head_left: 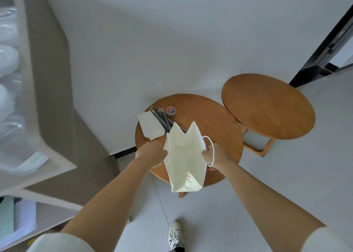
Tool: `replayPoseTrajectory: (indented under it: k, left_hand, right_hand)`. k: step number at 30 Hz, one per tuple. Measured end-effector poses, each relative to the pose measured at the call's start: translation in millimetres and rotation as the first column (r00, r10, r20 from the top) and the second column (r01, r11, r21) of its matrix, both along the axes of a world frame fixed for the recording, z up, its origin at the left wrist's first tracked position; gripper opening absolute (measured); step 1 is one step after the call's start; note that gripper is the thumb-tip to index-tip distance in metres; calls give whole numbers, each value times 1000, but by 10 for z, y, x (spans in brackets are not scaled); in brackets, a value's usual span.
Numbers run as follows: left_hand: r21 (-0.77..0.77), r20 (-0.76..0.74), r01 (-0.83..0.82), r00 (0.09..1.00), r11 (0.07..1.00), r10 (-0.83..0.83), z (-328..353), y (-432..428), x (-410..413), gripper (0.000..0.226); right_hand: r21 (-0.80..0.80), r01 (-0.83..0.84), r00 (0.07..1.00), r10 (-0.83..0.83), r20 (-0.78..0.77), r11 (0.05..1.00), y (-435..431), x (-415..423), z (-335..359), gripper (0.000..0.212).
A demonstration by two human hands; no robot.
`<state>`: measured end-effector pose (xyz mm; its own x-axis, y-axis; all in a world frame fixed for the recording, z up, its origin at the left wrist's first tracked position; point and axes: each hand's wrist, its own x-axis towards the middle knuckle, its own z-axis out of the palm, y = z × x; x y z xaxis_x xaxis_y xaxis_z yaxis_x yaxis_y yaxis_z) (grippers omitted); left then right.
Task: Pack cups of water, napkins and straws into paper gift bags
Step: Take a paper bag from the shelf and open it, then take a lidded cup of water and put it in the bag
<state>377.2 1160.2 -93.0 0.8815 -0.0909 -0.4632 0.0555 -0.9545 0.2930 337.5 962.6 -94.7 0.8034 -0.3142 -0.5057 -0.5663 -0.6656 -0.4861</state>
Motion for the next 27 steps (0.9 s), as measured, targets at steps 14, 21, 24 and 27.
replayPoseTrajectory:
  k: [14,21,24,27]
  left_hand:
    - [-7,-19,-54,998,998,54,-172,-191,616,36]
    - [70,162,-99,983,993,87,95,-240,291,40]
    - [39,238,-176,958,984,161,305,-202,-12,36]
    - [6,324,-212,925,977,199,572,-133,-398,36]
  right_hand:
    - [95,4,996,5,-94,995,-75,872,-127,31]
    - [124,14,996,-24,81,992,-173,586,145,29]
    - [55,-36,973,23,231,998,-150,346,403,34]
    - [31,-131,935,113,337,991,-26,51,711,30]
